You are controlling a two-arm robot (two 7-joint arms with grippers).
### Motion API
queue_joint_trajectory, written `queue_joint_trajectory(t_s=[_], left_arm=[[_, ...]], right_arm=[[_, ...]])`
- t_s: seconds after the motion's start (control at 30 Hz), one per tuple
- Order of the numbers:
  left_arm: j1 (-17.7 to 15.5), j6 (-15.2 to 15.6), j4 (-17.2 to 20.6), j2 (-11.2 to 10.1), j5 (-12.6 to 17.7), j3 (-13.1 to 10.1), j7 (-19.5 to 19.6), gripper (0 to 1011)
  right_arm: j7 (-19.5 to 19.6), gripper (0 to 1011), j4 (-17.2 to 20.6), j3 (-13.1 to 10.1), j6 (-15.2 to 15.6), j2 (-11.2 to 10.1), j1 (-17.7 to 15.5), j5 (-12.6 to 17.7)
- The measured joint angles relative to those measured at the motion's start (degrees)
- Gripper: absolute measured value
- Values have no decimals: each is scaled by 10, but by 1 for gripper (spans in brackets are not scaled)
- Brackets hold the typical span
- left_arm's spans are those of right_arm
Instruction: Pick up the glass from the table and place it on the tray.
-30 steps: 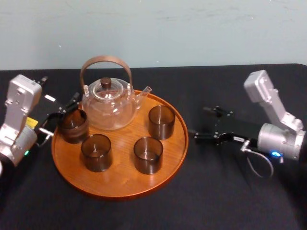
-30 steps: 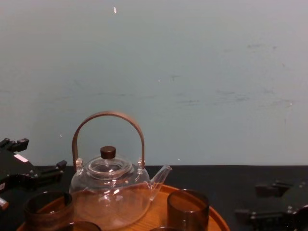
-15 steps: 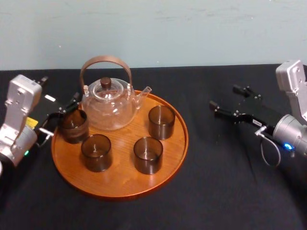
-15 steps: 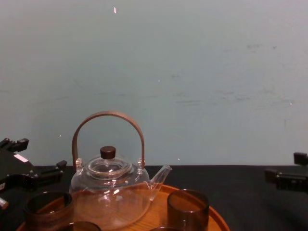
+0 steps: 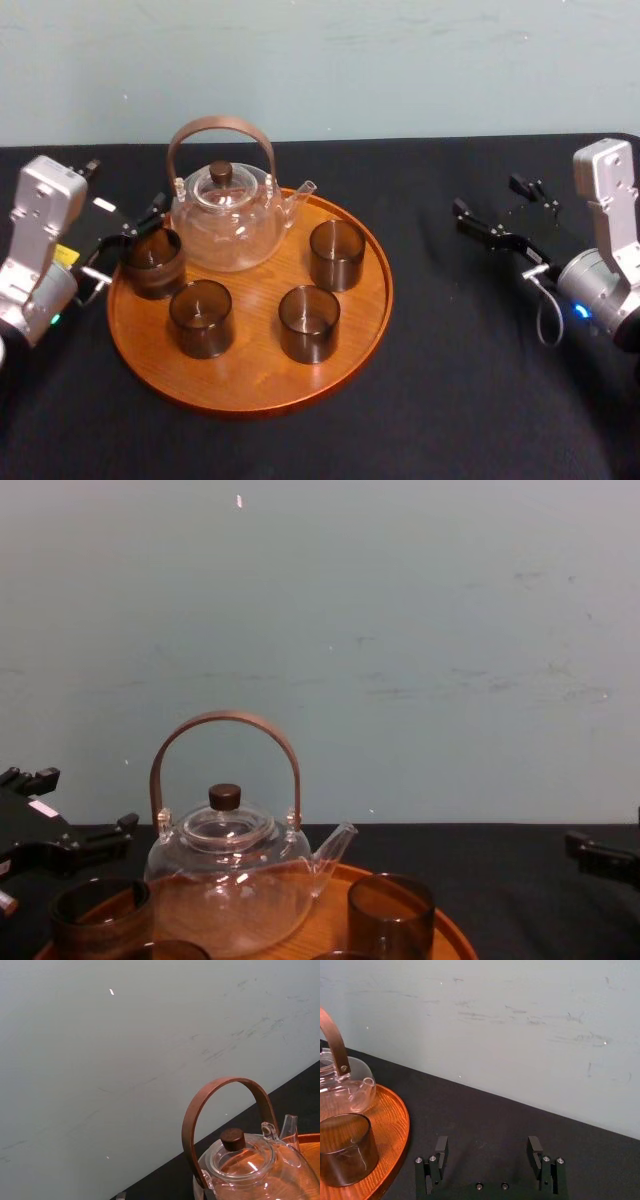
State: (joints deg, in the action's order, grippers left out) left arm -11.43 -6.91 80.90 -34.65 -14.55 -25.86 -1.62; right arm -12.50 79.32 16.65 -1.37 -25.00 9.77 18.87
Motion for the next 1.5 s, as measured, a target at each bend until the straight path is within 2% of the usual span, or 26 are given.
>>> queue_joint_trajectory(t_s=[0.23, 0.53, 1.5], left_arm=[[0, 0, 0, 0, 0, 0, 0, 1001], [0, 0, 0, 0, 0, 0, 0, 1001], [0, 0, 0, 0, 0, 0, 0, 1001]], right_arm=[[1, 1003, -25, -2, -8, 19, 6, -10], [-8, 1003, -44, -7, -5, 32, 14, -21], [-8, 1002, -43, -5, -4, 30, 14, -20]])
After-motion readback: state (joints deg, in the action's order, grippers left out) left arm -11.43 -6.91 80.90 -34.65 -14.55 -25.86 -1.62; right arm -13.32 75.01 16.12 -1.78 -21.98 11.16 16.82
